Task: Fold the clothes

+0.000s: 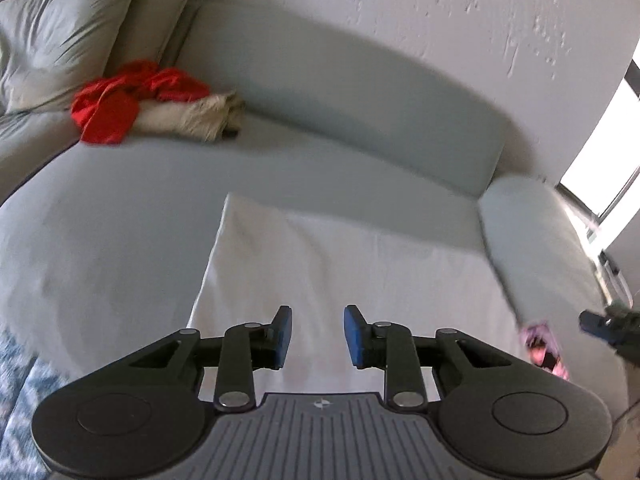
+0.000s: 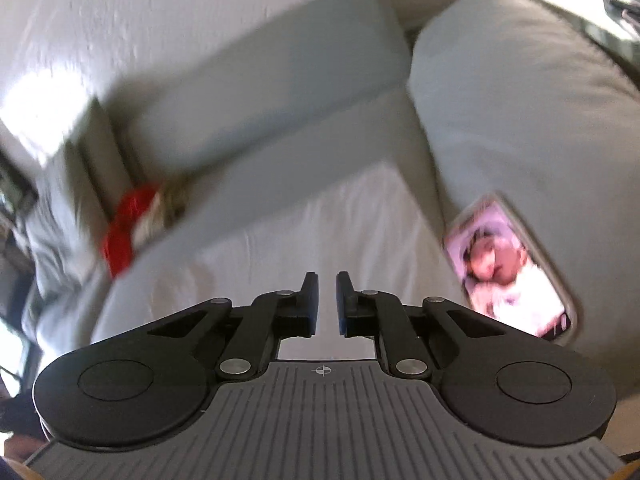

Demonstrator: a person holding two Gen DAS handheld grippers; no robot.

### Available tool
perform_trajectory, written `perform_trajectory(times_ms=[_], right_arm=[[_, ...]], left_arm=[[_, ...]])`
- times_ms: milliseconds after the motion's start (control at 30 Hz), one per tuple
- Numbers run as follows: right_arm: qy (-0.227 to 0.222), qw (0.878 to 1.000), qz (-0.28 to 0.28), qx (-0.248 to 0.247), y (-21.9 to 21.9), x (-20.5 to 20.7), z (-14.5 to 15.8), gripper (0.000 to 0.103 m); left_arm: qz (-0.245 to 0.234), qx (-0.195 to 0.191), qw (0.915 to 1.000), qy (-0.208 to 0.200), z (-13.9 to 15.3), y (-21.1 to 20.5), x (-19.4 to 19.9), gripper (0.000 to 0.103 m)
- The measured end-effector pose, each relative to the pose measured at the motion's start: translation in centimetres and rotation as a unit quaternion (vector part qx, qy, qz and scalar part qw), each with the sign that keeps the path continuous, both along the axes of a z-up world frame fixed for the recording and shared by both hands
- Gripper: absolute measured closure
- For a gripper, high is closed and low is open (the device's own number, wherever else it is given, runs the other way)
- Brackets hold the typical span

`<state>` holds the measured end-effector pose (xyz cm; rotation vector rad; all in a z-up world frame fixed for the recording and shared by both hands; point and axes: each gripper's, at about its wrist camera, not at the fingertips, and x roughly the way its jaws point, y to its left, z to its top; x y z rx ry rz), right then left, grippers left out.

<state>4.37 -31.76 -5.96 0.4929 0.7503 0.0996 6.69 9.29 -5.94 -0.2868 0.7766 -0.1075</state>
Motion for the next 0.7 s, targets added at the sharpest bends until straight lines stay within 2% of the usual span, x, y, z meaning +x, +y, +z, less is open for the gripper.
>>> perform_trajectory(times_ms=[67, 133, 267, 367, 533, 633, 667, 700], right_arm=[[0.003, 1.0, -0.007, -0.006, -0.3, 1.8, -0.1, 0.089], [0.017, 1.0, -0.019, 0.014, -0.6, 4.1, -1.1, 0.089], [0.034, 0.995, -0.033, 0.092, -1.1, 9.2, -4.1, 0.086], [0.04, 0.987, -0.04, 0.149, -1.2, 13.0, -6.5, 0.086], [0.084, 0.964, -0.028, 0.252, -1.9, 19.6, -12.4, 0.086], [0.117, 0.949, -0.065, 0.285, -3.3, 21.9, -16.1, 0.086], [0.118, 0.945, -0.085, 0.294, -4.1, 22.2, -17.2, 0.088], [0.111, 0.94, -0.102, 0.305, -4.9, 22.4, -18.1, 0.099]], left_arm=[[-0.002, -0.005, 1.0, 0.008, -0.5, -0.1, 2.2, 0.088], [0.001, -0.015, 0.9998, 0.015, -1.2, 0.1, 4.4, 0.097], [0.035, -0.061, 0.9972, 0.023, -3.4, 1.8, 9.3, 0.099], [0.061, -0.107, 0.9922, 0.014, -6.4, 4.2, 13.2, 0.099], [0.135, -0.138, 0.9801, 0.046, -12.3, 8.6, 17.1, 0.101], [0.178, -0.174, 0.968, 0.029, -14.3, 11.2, 16.9, 0.098], [0.196, -0.176, 0.9644, 0.018, -14.5, 11.8, 16.6, 0.097], [0.216, -0.172, 0.9612, 0.009, -14.5, 12.2, 16.3, 0.096]])
